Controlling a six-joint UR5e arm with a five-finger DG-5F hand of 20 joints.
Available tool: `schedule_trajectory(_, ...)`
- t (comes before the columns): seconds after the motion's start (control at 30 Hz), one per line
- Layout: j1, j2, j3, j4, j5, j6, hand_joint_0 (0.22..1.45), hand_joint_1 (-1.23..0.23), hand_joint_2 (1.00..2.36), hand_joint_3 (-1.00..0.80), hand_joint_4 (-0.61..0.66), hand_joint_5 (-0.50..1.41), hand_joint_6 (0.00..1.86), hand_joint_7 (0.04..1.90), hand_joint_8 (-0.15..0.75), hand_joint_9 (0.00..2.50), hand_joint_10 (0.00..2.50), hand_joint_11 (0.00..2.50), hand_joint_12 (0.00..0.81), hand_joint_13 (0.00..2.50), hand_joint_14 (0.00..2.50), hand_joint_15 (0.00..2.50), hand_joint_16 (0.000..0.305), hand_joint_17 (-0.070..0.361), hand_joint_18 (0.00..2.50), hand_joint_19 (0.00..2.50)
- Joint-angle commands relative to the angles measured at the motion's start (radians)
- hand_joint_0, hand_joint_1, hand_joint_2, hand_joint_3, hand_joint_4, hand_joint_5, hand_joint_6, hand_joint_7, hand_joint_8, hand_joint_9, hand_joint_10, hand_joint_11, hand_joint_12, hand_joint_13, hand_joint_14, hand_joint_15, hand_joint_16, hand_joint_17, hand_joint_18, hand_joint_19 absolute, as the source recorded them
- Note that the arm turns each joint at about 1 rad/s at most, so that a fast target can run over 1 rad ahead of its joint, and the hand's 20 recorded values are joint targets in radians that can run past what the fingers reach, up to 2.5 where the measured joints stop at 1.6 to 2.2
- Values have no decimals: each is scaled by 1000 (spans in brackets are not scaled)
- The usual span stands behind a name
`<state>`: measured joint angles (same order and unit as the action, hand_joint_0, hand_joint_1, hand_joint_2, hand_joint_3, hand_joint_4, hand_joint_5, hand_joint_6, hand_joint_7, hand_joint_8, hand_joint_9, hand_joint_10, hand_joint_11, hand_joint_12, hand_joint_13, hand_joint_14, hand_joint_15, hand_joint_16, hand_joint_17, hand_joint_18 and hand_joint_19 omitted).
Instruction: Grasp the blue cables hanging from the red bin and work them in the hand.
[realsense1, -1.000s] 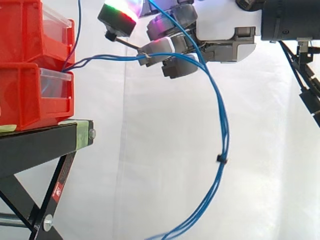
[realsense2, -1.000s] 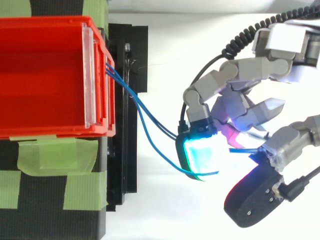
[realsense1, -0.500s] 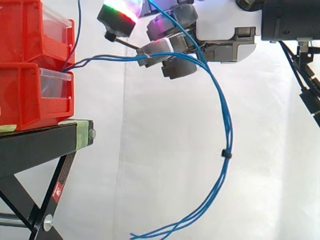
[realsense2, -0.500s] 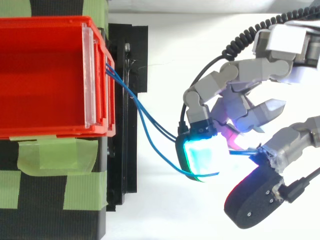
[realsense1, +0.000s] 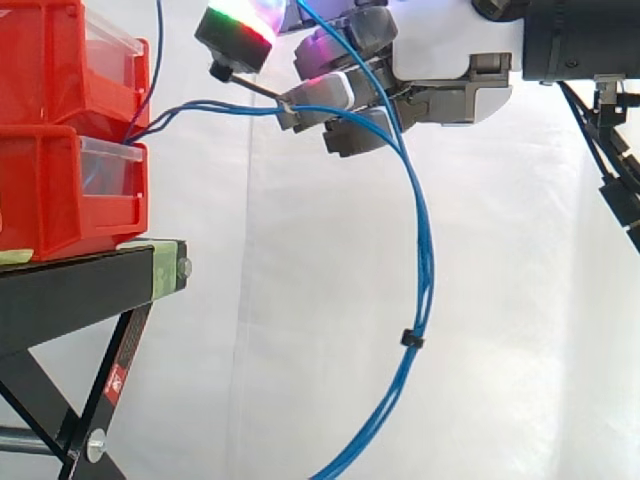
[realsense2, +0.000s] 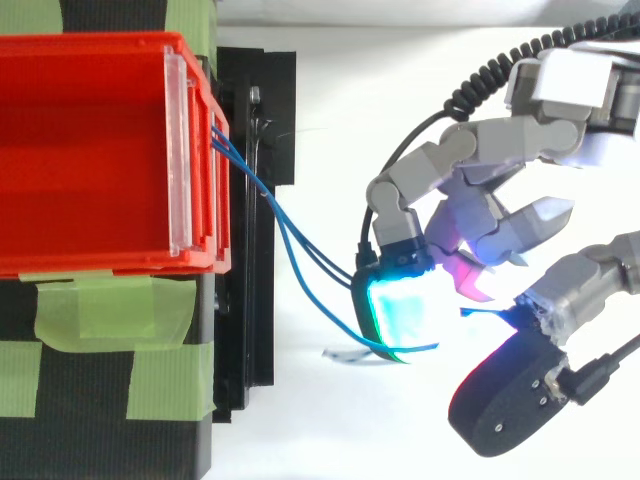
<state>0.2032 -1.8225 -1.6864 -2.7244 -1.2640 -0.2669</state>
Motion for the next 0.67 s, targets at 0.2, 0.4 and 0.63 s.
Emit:
schedule_trajectory(0.2, -1, -1, 1, 0, 0, 0, 930, -714, 1014, -588, 108, 408, 602, 1366, 363, 695, 2500, 2074, 465, 953, 413, 1531, 54, 122, 1071, 1392)
schedule_trajectory(0.4, -1, 0, -1, 0, 0, 0, 930, -715, 1015, -567, 101, 403, 625, 1345, 358, 698, 2500, 2044, 456, 967, 414, 1530, 54, 122, 1087, 1394)
schedule_trajectory(0.63, -1, 0, 1, 0, 2, 0, 933, -715, 1015, -569, 101, 394, 654, 1334, 366, 707, 2500, 2067, 461, 972, 414, 1538, 54, 121, 1091, 1386)
